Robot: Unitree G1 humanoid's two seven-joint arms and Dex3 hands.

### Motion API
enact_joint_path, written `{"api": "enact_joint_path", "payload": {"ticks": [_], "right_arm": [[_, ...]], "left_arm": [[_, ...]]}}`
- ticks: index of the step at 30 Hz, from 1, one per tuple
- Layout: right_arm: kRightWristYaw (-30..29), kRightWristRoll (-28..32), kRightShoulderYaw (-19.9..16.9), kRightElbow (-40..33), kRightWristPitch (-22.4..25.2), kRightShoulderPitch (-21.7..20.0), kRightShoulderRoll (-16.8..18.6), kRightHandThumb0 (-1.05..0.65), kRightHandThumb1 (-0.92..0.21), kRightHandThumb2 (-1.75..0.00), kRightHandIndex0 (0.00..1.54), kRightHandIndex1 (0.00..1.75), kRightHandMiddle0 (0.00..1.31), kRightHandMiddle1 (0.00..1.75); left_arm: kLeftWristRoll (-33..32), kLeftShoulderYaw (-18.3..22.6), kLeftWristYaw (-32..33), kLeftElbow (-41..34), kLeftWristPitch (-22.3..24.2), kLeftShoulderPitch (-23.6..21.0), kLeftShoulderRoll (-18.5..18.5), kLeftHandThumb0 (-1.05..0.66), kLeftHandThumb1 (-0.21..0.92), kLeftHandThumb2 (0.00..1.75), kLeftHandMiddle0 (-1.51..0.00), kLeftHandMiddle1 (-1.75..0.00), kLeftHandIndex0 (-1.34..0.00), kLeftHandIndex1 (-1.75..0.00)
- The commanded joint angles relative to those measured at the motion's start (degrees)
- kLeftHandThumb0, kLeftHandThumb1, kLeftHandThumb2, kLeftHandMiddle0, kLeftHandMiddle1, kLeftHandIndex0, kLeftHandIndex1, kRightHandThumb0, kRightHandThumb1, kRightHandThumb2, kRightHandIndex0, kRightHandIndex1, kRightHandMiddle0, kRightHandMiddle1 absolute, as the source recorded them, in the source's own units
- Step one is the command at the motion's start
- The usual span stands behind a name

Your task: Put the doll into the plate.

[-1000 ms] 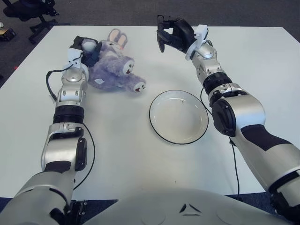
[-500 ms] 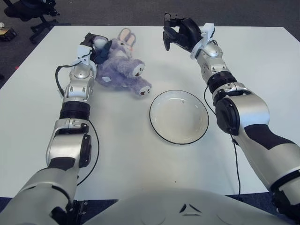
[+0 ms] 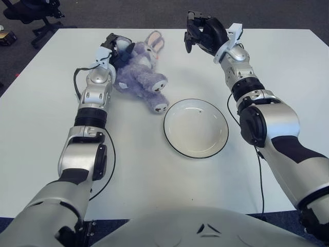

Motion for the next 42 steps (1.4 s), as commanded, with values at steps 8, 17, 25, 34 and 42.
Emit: {"api": "enact_joint_path", "payload": {"ticks": [8, 17, 25, 34, 42], "right_arm": [[-0.6, 0.6, -0.2, -1.0, 0.5, 0.2, -0.7, -0.34, -0.92, -0.31, 0.88, 1.75, 0.67, 1.75], [-1.3, 0.3, 0.0, -1.0, 0.8, 0.1, -0.8, -0.33, -0.92, -0.32, 0.88, 1.75, 0.67, 1.75], [-3.1, -0.4, 0.4, -0.8, 0.8, -0.4, -1.4, -0.33, -0.92, -0.33, 0.87, 1.75, 0.67, 1.75], [-10.5, -4.4, 3.1, -0.3, 0.1, -2.3, -2.4, -0.32, -0.92, -0.34, 0.81, 1.75, 0.64, 1.75], [-21.5, -13.8, 10.1, 0.2, -4.3, -3.2, -4.2, -0.31, -0.92, -0.35, 0.76, 1.75, 0.57, 1.75]], "left_arm": [[0.3, -0.7, -0.8, 2.1, -1.6, -1.1, -1.1, -0.01, 0.92, 0.27, -0.55, -1.43, -0.34, -1.35], [0.6, -1.2, -0.7, 2.9, -2.2, -1.4, -2.2, -0.01, 0.92, 0.27, -0.55, -1.44, -0.35, -1.34], [0.3, -1.4, -1.4, 3.4, -2.6, -1.9, -2.9, -0.01, 0.92, 0.27, -0.55, -1.44, -0.36, -1.33], [0.3, -1.6, -1.6, 4.1, -3.2, -2.5, -3.7, -0.01, 0.92, 0.26, -0.55, -1.44, -0.36, -1.32], [-1.9, -0.4, -2.2, 4.4, -6.8, -2.5, -5.7, -0.01, 0.92, 0.26, -0.55, -1.44, -0.36, -1.32]]}}
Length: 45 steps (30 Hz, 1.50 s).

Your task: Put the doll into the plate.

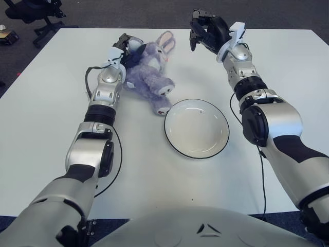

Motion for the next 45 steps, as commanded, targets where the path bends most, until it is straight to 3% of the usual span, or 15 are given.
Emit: {"api": "enact_joint_path", "payload": {"ticks": [1, 8, 10, 13, 16, 20, 22, 24, 26, 37, 39, 43, 45], "right_arm": [[-5.4, -4.4, 3.2, 0.3, -2.6, -2.0, -1.3, -0.33, -0.92, -0.34, 0.74, 1.75, 0.51, 1.67], [-8.4, -6.5, 4.8, 1.0, -2.9, -2.7, -1.5, -0.36, -0.92, -0.29, 0.71, 1.75, 0.45, 1.51], [-8.1, -6.8, 5.1, 1.3, -2.9, -3.2, -1.8, -0.36, -0.92, -0.28, 0.7, 1.74, 0.46, 1.5], [-7.3, -7.2, 5.5, 1.7, -3.3, -3.6, -2.2, -0.37, -0.92, -0.2, 0.68, 1.6, 0.54, 1.4], [-7.5, -7.7, 6.1, 1.8, -3.8, -3.7, -2.6, -0.12, -0.83, -0.29, 0.68, 1.41, 0.56, 1.23], [-7.8, -8.2, 6.6, 2.0, -4.2, -3.7, -2.8, -0.03, -0.8, -0.33, 0.68, 1.34, 0.57, 1.16], [-7.8, -8.2, 6.7, 2.0, -4.3, -3.7, -2.8, -0.02, -0.8, -0.33, 0.68, 1.33, 0.57, 1.15], [-11.7, -14.4, 11.7, 1.9, -5.6, -4.1, -4.4, -0.01, -0.82, -0.3, 0.67, 1.32, 0.55, 1.17], [-13.7, -17.5, 14.3, 2.0, -6.3, -4.4, -5.2, -0.01, -0.88, -0.23, 0.65, 1.31, 0.49, 1.24], [-12.9, -22.4, 19.3, 2.6, -9.6, -5.8, -6.6, -0.01, -0.92, -0.2, 0.6, 1.24, 0.41, 1.39], [-12.4, -22.9, 20.0, 2.7, -10.4, -6.0, -6.8, -0.22, -0.92, -0.19, 0.57, 0.93, 0.5, 1.37], [-10.5, -23.9, 21.4, 3.0, -12.1, -6.4, -7.4, -0.34, -0.86, -0.05, 0.62, 0.45, 0.41, 0.81], [-10.3, -23.9, 21.6, 3.1, -12.3, -6.5, -7.5, -0.36, -0.85, -0.02, 0.65, 0.32, 0.4, 0.7]], "left_arm": [[-1.5, 0.7, -0.9, 0.8, -2.5, -0.7, -1.7, -0.01, 0.92, 0.26, -0.55, -1.44, -0.36, -1.32], [-3.5, 2.1, -1.0, 0.8, -5.6, -0.4, -3.0, -0.01, 0.92, 0.26, -0.55, -1.44, -0.36, -1.31], [-7.1, 4.0, -3.1, 0.7, -9.3, -0.4, -4.8, -0.01, 0.92, 0.26, -0.55, -1.44, -0.37, -1.31], [-11.6, 6.0, -7.1, 1.4, -13.4, -1.1, -7.0, -0.01, 0.92, 0.26, -0.56, -1.43, -0.36, -1.33], [-12.6, 6.2, -8.8, 2.6, -14.3, -1.9, -7.3, -0.01, 0.92, 0.26, -0.56, -1.42, -0.36, -1.34], [-13.1, 6.3, -9.9, 3.7, -15.1, -2.5, -7.4, -0.01, 0.92, 0.26, -0.56, -1.42, -0.36, -1.34], [-13.2, 6.4, -10.1, 4.0, -15.4, -2.6, -7.4, -0.01, 0.92, 0.26, -0.56, -1.42, -0.36, -1.34], [-13.0, 5.7, -11.3, 4.3, -15.0, -3.4, -7.8, -0.01, 0.92, 0.26, -0.56, -1.41, -0.35, -1.35], [-12.9, 5.4, -12.0, 4.5, -14.9, -3.8, -8.0, -0.01, 0.92, 0.26, -0.56, -1.41, -0.35, -1.35], [-14.3, 5.9, -15.7, 6.9, -16.7, -5.6, -10.3, -0.01, 0.92, 0.26, -0.56, -1.4, -0.36, -1.36], [-14.7, 6.0, -16.4, 7.3, -16.8, -5.9, -10.4, -0.01, 0.91, 0.26, -0.57, -1.39, -0.37, -1.35], [-15.7, 6.4, -17.8, 8.4, -16.8, -6.8, -10.7, -0.01, 0.9, 0.28, -0.58, -1.4, -0.39, -1.33], [-15.7, 6.6, -18.1, 8.7, -16.9, -7.0, -10.7, -0.01, 0.89, 0.28, -0.58, -1.4, -0.39, -1.32]]}}
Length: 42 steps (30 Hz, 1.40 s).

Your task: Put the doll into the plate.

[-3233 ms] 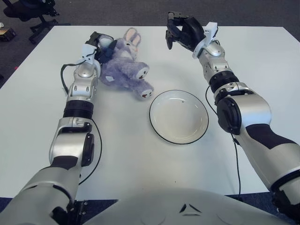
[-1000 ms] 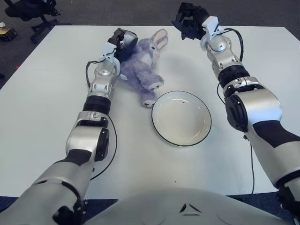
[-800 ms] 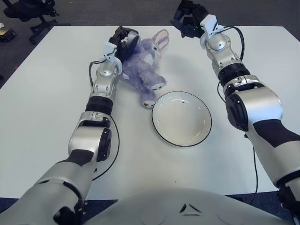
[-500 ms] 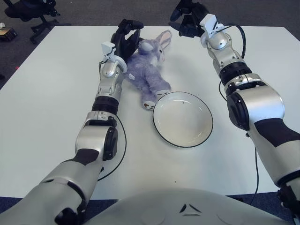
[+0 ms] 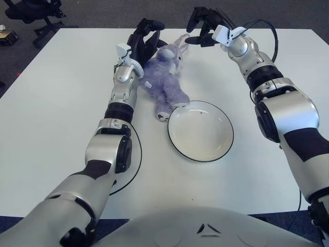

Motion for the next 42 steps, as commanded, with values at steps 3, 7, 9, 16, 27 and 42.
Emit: {"api": "enact_joint_path", "payload": {"ticks": [3, 7, 9, 16, 27, 42], "right_arm": [[0.9, -0.9, 0.9, 0.6, -1.0, -1.4, -1.1, -0.37, -0.84, -0.01, 0.68, 0.23, 0.4, 0.62], [9.0, -2.1, 3.1, 1.2, -1.7, -2.9, -1.9, -0.38, -0.83, 0.0, 0.67, 0.14, 0.39, 0.49], [11.2, -2.1, 3.6, 1.3, -1.7, -3.2, -2.0, -0.38, -0.83, 0.0, 0.68, 0.08, 0.4, 0.37], [12.4, -1.7, 3.5, 1.3, -1.6, -3.3, -2.1, -0.39, -0.82, 0.0, 0.69, 0.02, 0.43, 0.26], [-30.4, -32.5, 30.0, 0.8, -17.3, -6.5, -2.4, -0.59, -0.91, -0.09, 0.89, 0.28, 0.64, 0.07], [-58.4, -46.5, 43.9, 2.5, -14.2, -8.4, -0.2, -0.68, -0.92, -0.15, 0.86, 0.07, 0.57, 0.0]], "left_arm": [[-0.8, 0.7, -1.2, 1.3, -0.6, -1.6, 0.0, -0.01, 0.89, 0.28, -0.58, -1.4, -0.39, -1.32], [-1.9, 1.2, -2.8, 2.4, -0.7, -2.7, -0.2, -0.01, 0.84, 0.36, -0.6, -1.39, -0.42, -1.31], [-2.1, 1.4, -3.2, 3.0, -1.0, -3.1, -0.2, -0.01, 0.78, 0.45, -0.62, -1.4, -0.43, -1.31], [-2.2, 1.8, -3.8, 4.3, -1.7, -3.8, -0.2, -0.01, 0.74, 0.51, -0.62, -1.42, -0.45, -1.3], [-1.7, 2.0, -4.3, 4.9, -3.1, -4.0, 0.3, -0.01, 0.72, 0.54, -0.64, -1.41, -0.47, -1.28], [-1.8, 1.8, -4.4, 2.8, -3.2, -2.7, 0.8, -0.01, 0.71, 0.54, -0.65, -1.42, -0.48, -1.27]]}}
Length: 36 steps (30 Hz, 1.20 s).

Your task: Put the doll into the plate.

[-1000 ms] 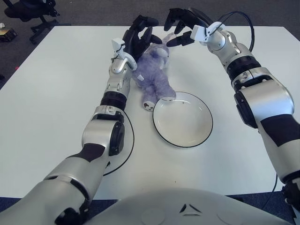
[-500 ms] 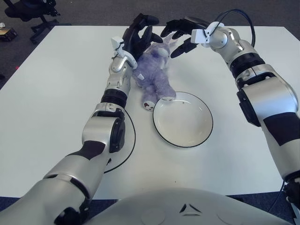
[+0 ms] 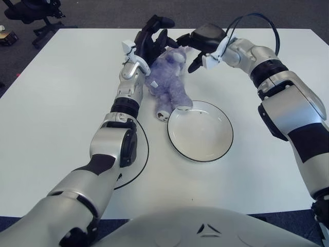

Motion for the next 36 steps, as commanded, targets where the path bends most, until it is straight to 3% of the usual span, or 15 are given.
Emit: {"api": "enact_joint_path", "payload": {"ticks": [1, 6, 8, 10, 20, 25, 28, 34, 35, 36], "right_arm": [[-19.1, -11.6, 11.1, -0.7, -4.1, -5.1, 2.9, -0.68, -0.92, -0.15, 0.85, 0.06, 0.57, 0.0], [-23.5, -13.7, 13.4, 0.3, -3.7, -5.7, 3.3, -0.69, -0.92, -0.16, 0.85, 0.05, 0.56, 0.0], [-40.9, -18.3, 17.6, -0.1, 2.6, -3.5, 5.0, -0.75, -0.92, -0.22, 0.79, 0.03, 0.5, 0.0], [-49.5, -20.2, 19.4, -0.1, 6.1, -2.1, 5.9, -0.83, -0.92, -0.3, 0.72, 0.01, 0.44, 0.0], [-54.5, -21.0, 21.0, 1.1, 7.9, -1.8, 6.4, -0.88, -0.92, -0.35, 0.67, 0.0, 0.39, 0.0], [-52.0, -19.5, 19.8, 1.9, 13.7, 0.0, 8.0, -0.85, -0.92, -0.33, 0.66, 0.0, 0.42, 0.01], [-45.9, -18.3, 18.9, 2.5, 16.4, 0.8, 9.1, -0.82, -0.92, -0.29, 0.66, 0.0, 0.42, 0.01], [-43.3, -17.4, 18.7, 2.5, 17.4, 1.0, 9.3, -0.79, -0.92, -0.27, 0.66, 0.0, 0.43, 0.02], [-29.0, -13.6, 15.3, 3.4, 19.6, 1.4, 10.9, -0.79, -0.92, -0.27, 0.66, 0.0, 0.43, 0.02], [-18.2, -10.8, 12.8, 4.1, 21.2, 1.6, 12.1, -0.78, -0.92, -0.26, 0.55, 0.0, 0.41, 0.01]], "left_arm": [[-0.1, -0.1, -1.1, -1.7, -1.9, -0.5, -0.1, -0.01, 0.71, 0.54, -0.65, -1.42, -0.48, -1.27], [-0.1, -0.2, -1.1, -1.8, -1.9, -0.5, -0.1, -0.01, 0.71, 0.55, -0.65, -1.42, -0.48, -1.27], [0.2, -0.4, -0.5, -2.7, -1.7, 0.1, 0.0, -0.01, 0.71, 0.55, -0.65, -1.41, -0.48, -1.27], [0.4, -0.5, -0.3, -3.2, -1.6, 0.4, 0.1, -0.01, 0.71, 0.55, -0.66, -1.4, -0.48, -1.27], [0.4, -0.6, -0.2, -3.5, -1.6, 0.6, 0.1, -0.01, 0.71, 0.55, -0.67, -1.39, -0.48, -1.27], [1.2, -0.9, 0.5, -3.7, -1.9, 1.2, 0.7, -0.01, 0.71, 0.55, -0.67, -1.38, -0.48, -1.28], [1.3, -0.9, 0.7, -3.9, -2.0, 1.5, 0.7, -0.01, 0.71, 0.55, -0.67, -1.38, -0.48, -1.28], [1.4, -0.8, 0.8, -4.1, -2.0, 1.6, 0.7, -0.01, 0.7, 0.55, -0.67, -1.38, -0.48, -1.28], [1.2, -0.5, 0.9, -4.4, -2.2, 1.9, 0.7, -0.01, 0.7, 0.55, -0.67, -1.38, -0.48, -1.28], [1.0, -0.3, 1.0, -4.6, -2.3, 2.1, 0.8, -0.01, 0.7, 0.55, -0.67, -1.38, -0.48, -1.28]]}}
